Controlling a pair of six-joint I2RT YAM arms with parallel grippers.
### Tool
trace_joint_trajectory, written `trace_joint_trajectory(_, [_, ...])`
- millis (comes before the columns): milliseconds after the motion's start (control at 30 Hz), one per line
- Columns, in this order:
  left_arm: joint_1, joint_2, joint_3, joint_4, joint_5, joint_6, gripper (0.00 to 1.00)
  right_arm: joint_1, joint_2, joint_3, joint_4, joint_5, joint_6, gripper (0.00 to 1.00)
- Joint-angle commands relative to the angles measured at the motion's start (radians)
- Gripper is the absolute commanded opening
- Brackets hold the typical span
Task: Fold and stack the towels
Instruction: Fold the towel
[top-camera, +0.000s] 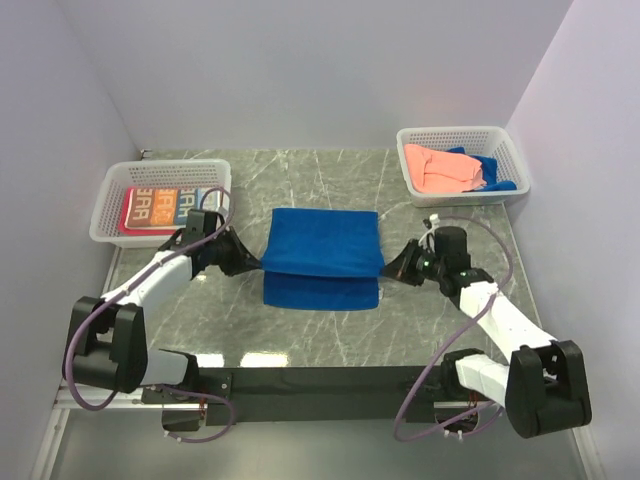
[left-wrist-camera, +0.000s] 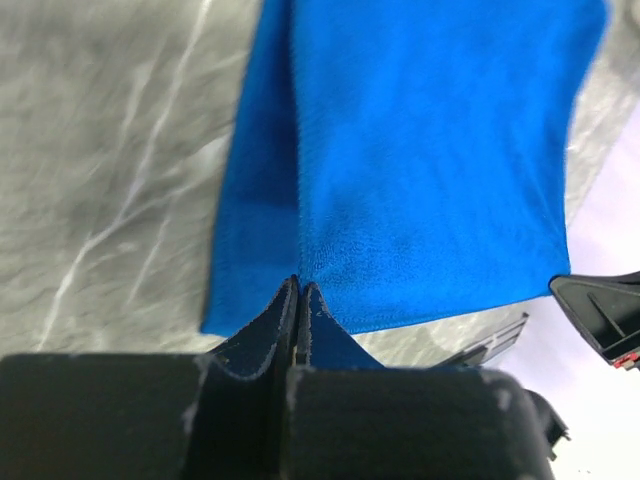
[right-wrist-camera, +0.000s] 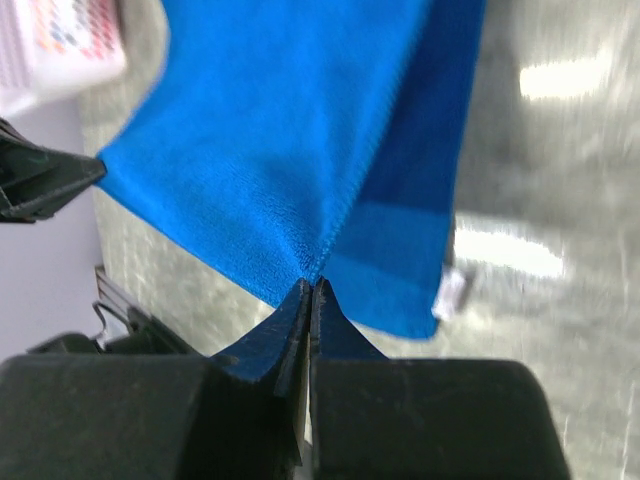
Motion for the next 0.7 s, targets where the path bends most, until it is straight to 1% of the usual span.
trace_joint_trajectory(0, [0.001,-0.026,-0.074,0.047,-0.047,0.012,0.01,0.018,-0.027,-0.067,0.030,0.020,0.027,0.00])
trace_joint_trajectory(233, [-0.026,0.002,-0.188,0.105,-0.056,-0.001,0.01,0.026,0.030,-0.218,0.095,0.044,0.099,0.00])
trace_joint_trajectory(333, [-0.031,0.003,-0.228,0.124,-0.072,-0.014,0.01,0.026,0.063,-0.245,0.113,0.064,0.104,0.00])
trace_joint_trajectory(467, [-0.034,-0.006,-0.258,0.132,-0.093,-0.026,0.01,0.024,0.093,-0.248,0.123,0.079,0.096,0.00])
trace_joint_trajectory(667, [-0.049,-0.024,-0.242,0.106,-0.116,-0.023,0.01,0.027,0.074,-0.229,0.095,0.107,0.073,0.00])
